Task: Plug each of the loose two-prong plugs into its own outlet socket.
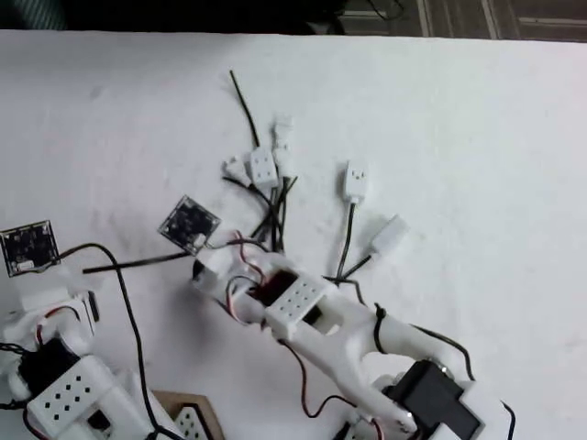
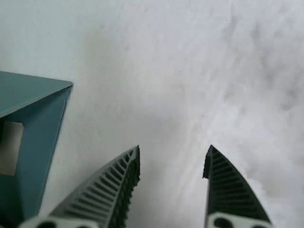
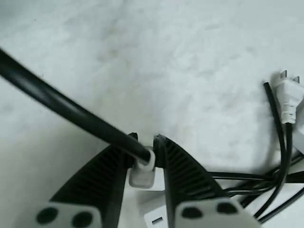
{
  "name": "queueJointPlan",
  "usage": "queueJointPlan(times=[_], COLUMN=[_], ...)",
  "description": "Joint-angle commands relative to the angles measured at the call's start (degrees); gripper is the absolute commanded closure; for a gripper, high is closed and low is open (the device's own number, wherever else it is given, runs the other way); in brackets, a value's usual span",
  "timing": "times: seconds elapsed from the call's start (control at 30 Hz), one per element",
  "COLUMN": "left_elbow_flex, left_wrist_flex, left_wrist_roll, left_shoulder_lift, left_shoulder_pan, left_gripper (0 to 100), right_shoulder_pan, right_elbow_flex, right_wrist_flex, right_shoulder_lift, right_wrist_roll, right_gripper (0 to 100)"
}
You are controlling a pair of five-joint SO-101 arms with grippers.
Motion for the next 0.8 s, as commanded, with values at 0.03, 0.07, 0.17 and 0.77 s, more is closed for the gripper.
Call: queueJointPlan(times=[0.03, 0.07, 0.17, 0.77], left_elbow_flex=[-0.26, -0.26, -0.26, -0.26], left_wrist_flex=[-0.26, -0.26, -0.26, -0.35], left_wrist_roll=[0.44, 0.44, 0.44, 0.44], left_shoulder_lift=[-0.75, -0.75, -0.75, -0.75], left_shoulder_pan=[1.01, 1.01, 1.01, 1.01], left_gripper=[77, 77, 77, 77], right_shoulder_pan=[-0.13, -0.13, -0.13, 2.86], right_elbow_flex=[-2.20, -2.81, -3.69, -13.71], right_wrist_flex=[6.90, 8.04, 9.80, 22.20], right_shoulder_lift=[1.19, 1.19, 1.19, 11.56], right_wrist_roll=[0.79, 0.79, 1.14, 2.99], right_gripper=[98.1, 98.1, 98.1, 98.1])
